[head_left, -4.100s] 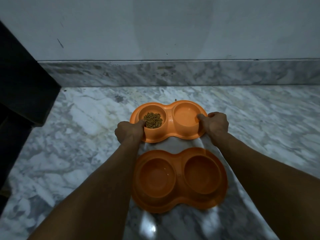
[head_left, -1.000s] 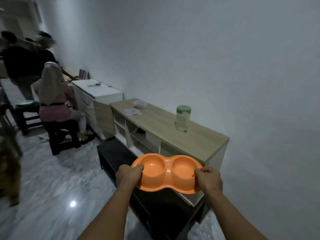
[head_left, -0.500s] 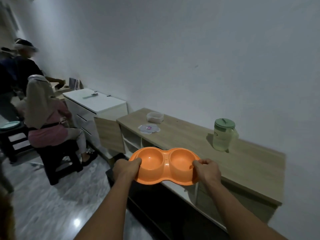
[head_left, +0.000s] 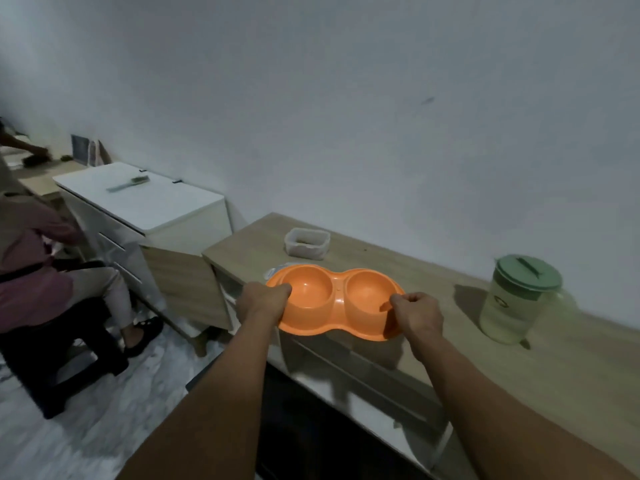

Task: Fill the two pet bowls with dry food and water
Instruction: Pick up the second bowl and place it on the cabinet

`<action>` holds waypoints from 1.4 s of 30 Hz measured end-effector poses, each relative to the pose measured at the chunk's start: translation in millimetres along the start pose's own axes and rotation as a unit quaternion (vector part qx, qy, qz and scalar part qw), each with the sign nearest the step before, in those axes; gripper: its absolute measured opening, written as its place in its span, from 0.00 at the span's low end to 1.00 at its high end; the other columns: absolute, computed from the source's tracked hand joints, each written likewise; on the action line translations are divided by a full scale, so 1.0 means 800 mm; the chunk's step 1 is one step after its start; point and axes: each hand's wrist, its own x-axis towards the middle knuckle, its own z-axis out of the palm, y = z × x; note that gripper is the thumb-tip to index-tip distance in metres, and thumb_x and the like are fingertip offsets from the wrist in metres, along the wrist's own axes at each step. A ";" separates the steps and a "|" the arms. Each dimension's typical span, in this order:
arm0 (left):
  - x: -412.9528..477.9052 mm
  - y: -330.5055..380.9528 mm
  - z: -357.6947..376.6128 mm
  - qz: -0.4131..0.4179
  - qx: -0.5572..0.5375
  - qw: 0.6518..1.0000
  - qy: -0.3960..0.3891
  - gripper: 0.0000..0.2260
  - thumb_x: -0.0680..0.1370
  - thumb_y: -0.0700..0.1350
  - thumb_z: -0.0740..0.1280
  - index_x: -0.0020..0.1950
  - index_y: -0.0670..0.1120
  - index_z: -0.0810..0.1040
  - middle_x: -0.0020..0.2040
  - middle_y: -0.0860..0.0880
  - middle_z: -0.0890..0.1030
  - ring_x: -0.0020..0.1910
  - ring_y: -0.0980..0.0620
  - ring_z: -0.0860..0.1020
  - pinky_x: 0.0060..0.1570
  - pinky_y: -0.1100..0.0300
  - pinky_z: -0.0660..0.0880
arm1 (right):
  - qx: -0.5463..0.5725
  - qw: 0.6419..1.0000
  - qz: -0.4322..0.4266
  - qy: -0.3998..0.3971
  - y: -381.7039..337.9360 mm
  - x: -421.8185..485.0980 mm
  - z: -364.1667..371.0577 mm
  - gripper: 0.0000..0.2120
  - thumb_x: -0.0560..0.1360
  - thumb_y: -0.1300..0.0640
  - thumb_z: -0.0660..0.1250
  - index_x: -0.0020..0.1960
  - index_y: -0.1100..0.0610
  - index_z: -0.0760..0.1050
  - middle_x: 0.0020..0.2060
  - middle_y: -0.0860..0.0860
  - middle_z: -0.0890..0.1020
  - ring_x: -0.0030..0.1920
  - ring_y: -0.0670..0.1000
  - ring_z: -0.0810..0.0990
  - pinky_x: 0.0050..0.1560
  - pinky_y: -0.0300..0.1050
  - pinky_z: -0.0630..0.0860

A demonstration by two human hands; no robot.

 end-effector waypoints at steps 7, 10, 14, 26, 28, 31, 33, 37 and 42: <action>0.120 0.043 0.076 0.027 0.076 0.993 -0.086 0.22 0.71 0.50 0.70 0.59 0.38 0.79 0.57 0.38 0.81 0.55 0.38 0.79 0.48 0.52 0.75 | 0.001 0.995 0.045 0.092 -0.009 0.077 0.058 0.12 0.74 0.51 0.70 0.54 0.57 0.78 0.50 0.56 0.83 0.51 0.59 0.81 0.56 0.59 0.79; 0.170 0.059 0.114 0.045 0.066 0.985 -0.151 0.22 0.72 0.50 0.70 0.61 0.39 0.78 0.57 0.38 0.80 0.54 0.37 0.79 0.47 0.51 0.78 | 0.010 0.986 0.078 0.146 -0.007 0.099 0.078 0.13 0.75 0.51 0.70 0.55 0.57 0.78 0.50 0.56 0.82 0.51 0.58 0.81 0.56 0.58 0.80; 0.212 0.077 0.148 0.092 0.135 0.964 -0.208 0.19 0.74 0.50 0.68 0.61 0.41 0.77 0.58 0.40 0.80 0.57 0.39 0.78 0.43 0.54 0.71 | -0.002 0.972 0.123 0.199 -0.005 0.115 0.096 0.14 0.73 0.50 0.70 0.54 0.56 0.79 0.50 0.56 0.83 0.50 0.58 0.82 0.55 0.58 0.80; 0.268 0.075 0.221 0.102 0.174 0.925 -0.321 0.17 0.71 0.49 0.70 0.53 0.38 0.80 0.50 0.39 0.82 0.49 0.39 0.80 0.38 0.56 0.71 | -0.046 0.943 0.179 0.278 0.005 0.145 0.106 0.18 0.73 0.49 0.71 0.60 0.58 0.79 0.54 0.59 0.83 0.55 0.61 0.81 0.58 0.60 0.78; 0.269 0.075 0.229 0.105 0.176 0.924 -0.324 0.18 0.70 0.49 0.71 0.53 0.37 0.81 0.50 0.38 0.82 0.49 0.39 0.81 0.38 0.56 0.71 | -0.052 0.942 0.184 0.276 0.008 0.153 0.103 0.18 0.74 0.49 0.71 0.60 0.58 0.78 0.54 0.58 0.83 0.55 0.60 0.81 0.58 0.60 0.78; 0.272 0.079 0.244 0.097 0.178 0.926 -0.318 0.18 0.70 0.49 0.71 0.53 0.37 0.81 0.50 0.38 0.82 0.48 0.39 0.81 0.37 0.56 0.71 | -0.066 0.944 0.180 0.268 0.012 0.170 0.098 0.19 0.74 0.49 0.71 0.60 0.58 0.78 0.54 0.58 0.83 0.55 0.60 0.81 0.58 0.60 0.78; 0.272 0.079 0.254 0.090 0.186 0.927 -0.314 0.18 0.71 0.49 0.72 0.53 0.37 0.81 0.50 0.39 0.82 0.49 0.39 0.81 0.37 0.56 0.71 | -0.079 0.944 0.181 0.262 0.017 0.181 0.095 0.19 0.74 0.49 0.71 0.61 0.58 0.78 0.54 0.58 0.83 0.55 0.60 0.81 0.58 0.60 0.79; 0.270 0.077 0.273 0.077 0.196 0.931 -0.297 0.18 0.70 0.48 0.72 0.54 0.37 0.81 0.52 0.38 0.82 0.51 0.39 0.81 0.39 0.56 0.72 | -0.098 0.945 0.189 0.249 0.026 0.199 0.091 0.19 0.75 0.48 0.70 0.61 0.59 0.78 0.55 0.58 0.83 0.55 0.59 0.81 0.58 0.59 0.79; 0.276 0.067 0.290 0.071 0.197 0.938 -0.277 0.20 0.69 0.50 0.73 0.54 0.37 0.82 0.54 0.38 0.82 0.56 0.39 0.79 0.42 0.55 0.72 | -0.100 0.949 0.189 0.231 0.035 0.218 0.093 0.19 0.74 0.48 0.70 0.60 0.58 0.78 0.54 0.58 0.83 0.55 0.59 0.81 0.58 0.59 0.79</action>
